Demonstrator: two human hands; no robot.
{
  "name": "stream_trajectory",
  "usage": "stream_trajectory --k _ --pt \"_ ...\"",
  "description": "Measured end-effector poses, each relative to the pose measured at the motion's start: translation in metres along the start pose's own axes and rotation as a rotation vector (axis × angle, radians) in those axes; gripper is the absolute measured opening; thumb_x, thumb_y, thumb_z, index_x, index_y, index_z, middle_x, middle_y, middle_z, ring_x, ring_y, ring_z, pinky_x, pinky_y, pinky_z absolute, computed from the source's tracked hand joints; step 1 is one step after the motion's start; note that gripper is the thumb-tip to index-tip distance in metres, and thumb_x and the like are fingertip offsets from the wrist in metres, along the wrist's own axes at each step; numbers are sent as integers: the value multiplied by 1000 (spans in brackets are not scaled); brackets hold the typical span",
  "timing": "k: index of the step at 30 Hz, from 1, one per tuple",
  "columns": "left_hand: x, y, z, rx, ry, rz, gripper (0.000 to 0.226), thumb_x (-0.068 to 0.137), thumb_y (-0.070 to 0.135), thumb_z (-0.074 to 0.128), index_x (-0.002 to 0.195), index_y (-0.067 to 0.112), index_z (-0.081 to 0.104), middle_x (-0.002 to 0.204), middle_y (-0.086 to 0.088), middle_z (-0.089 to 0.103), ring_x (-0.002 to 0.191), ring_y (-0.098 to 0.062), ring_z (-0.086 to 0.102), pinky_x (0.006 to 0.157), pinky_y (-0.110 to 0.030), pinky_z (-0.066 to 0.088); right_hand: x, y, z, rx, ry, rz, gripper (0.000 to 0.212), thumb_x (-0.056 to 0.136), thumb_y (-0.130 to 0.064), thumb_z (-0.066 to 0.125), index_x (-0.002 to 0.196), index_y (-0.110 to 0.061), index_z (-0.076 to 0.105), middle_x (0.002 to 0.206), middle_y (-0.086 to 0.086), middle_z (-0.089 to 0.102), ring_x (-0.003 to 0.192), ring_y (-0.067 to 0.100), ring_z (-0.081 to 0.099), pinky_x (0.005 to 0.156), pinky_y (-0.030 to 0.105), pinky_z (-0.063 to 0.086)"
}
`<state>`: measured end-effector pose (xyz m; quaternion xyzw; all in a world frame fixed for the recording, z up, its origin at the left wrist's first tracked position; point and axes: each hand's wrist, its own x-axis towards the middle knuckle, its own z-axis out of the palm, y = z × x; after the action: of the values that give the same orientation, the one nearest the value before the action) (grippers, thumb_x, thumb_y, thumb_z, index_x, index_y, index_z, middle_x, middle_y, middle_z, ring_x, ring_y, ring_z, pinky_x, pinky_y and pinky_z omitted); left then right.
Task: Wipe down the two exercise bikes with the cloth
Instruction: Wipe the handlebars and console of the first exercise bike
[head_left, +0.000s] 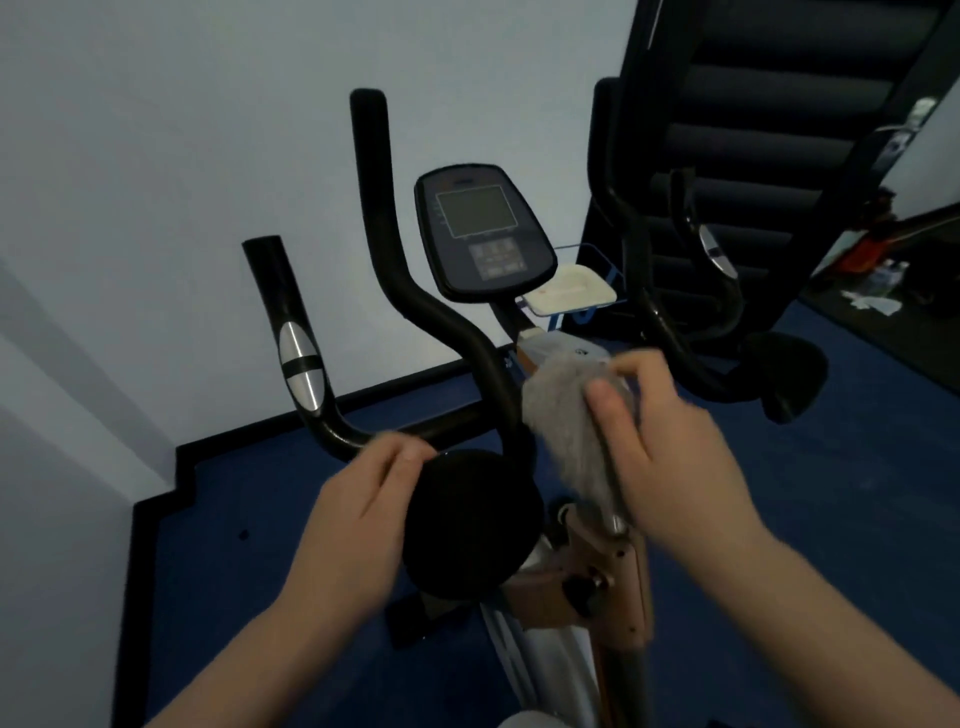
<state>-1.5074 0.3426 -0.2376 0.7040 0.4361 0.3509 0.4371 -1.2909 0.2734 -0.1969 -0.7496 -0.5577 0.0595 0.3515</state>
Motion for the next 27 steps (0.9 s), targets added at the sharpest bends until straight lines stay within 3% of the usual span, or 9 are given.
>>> stream_trajectory --k 3,6,8,10,12,16,19,23,27 --pt "34 14 -7 -6 194 151 17 91 41 45 92 36 62 90 17 68 86 -2 65 73 -16 49 49 -11 12 56 -3 -84 12 96 -50 39 102 -41 36 88 -13 56 71 6 57 56 29 41" --pt "71 14 -9 178 198 160 14 95 35 49 92 31 63 85 14 68 84 -7 65 75 -27 51 71 -16 44 -5 -104 -132 14 99 -41 43 111 -34 42 106 -5 47 75 17 53 61 32 39" --pt "80 1 -5 560 155 142 18 97 35 49 91 29 64 81 9 68 77 -15 64 70 -32 46 58 -8 61 -23 -128 -127 11 100 -39 41 105 -30 43 103 -5 48 76 13 52 56 28 36" --pt "78 -10 3 952 140 273 31 99 38 42 79 26 63 70 5 67 62 -20 59 64 -31 34 37 5 63 18 -110 -129 10 100 -40 38 95 -32 41 93 -9 50 75 7 51 57 25 36" --pt "76 -12 6 1094 122 320 41 99 40 35 65 25 53 56 3 60 49 -20 50 62 -30 28 28 14 54 20 -156 -169 11 98 -44 36 90 -37 38 86 -12 51 74 2 51 58 26 40" --pt "81 -14 4 1100 115 305 45 100 37 41 58 22 47 48 2 51 43 -21 45 64 -32 38 67 -2 47 -6 -134 -257 4 99 -41 43 99 -37 41 96 -10 51 77 13 54 59 34 43" --pt "78 -9 9 1115 146 292 45 96 34 43 55 19 50 46 1 51 41 -23 45 64 -33 43 80 -21 61 -81 -127 -312 15 100 -36 44 114 -31 44 108 -4 42 79 18 56 62 35 49" --pt "79 -10 9 1143 161 267 41 98 33 47 60 20 52 52 -1 57 48 -25 51 68 -32 38 45 3 67 -74 -133 -326 16 97 -42 43 100 -27 49 104 -9 37 70 2 48 50 10 31" --pt "79 -13 10 1122 149 268 43 99 35 39 59 22 48 51 2 55 48 -22 51 70 -33 40 47 13 62 78 -151 -316 12 94 -46 42 94 -36 48 97 -16 40 75 -5 49 53 12 36"
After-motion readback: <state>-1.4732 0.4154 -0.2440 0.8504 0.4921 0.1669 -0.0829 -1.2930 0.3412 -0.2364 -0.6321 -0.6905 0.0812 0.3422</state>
